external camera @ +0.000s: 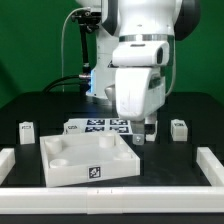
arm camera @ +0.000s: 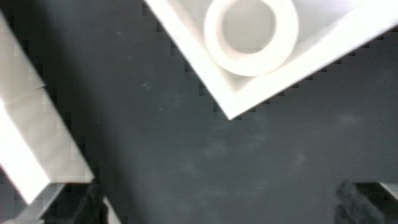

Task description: Assemble one leg

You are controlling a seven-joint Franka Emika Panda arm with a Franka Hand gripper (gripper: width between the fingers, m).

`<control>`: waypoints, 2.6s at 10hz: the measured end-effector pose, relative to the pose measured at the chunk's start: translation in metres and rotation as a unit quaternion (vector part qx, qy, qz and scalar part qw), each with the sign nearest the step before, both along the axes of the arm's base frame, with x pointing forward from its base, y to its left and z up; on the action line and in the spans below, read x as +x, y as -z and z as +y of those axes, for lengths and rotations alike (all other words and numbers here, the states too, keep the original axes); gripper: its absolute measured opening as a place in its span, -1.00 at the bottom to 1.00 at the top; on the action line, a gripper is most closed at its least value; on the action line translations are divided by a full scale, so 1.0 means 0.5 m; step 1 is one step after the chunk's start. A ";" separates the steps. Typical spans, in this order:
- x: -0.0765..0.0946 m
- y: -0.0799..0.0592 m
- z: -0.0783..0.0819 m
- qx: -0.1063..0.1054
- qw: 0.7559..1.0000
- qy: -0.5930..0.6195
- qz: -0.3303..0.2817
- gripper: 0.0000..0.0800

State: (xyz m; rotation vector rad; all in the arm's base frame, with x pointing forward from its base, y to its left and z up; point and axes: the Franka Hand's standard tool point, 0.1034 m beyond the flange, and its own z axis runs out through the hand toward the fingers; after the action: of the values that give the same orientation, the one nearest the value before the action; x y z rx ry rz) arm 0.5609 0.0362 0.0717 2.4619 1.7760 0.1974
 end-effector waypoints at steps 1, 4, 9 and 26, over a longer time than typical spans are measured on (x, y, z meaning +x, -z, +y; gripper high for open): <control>-0.001 0.004 0.001 0.001 1.000 0.001 0.001 0.63; -0.004 0.005 -0.003 -0.001 1.000 -0.009 0.001 0.63; -0.069 0.020 -0.028 -0.063 0.970 -0.235 0.016 0.63; -0.237 0.094 -0.210 -0.045 0.967 -0.237 0.075 0.63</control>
Offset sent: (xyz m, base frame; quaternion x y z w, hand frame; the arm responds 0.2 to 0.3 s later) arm 0.0000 0.0000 0.0000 0.0000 0.0000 0.0000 1.0000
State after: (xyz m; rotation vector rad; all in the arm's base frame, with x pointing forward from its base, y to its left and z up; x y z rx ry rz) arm 0.4424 -0.0686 0.0246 1.9976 2.3578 -0.0398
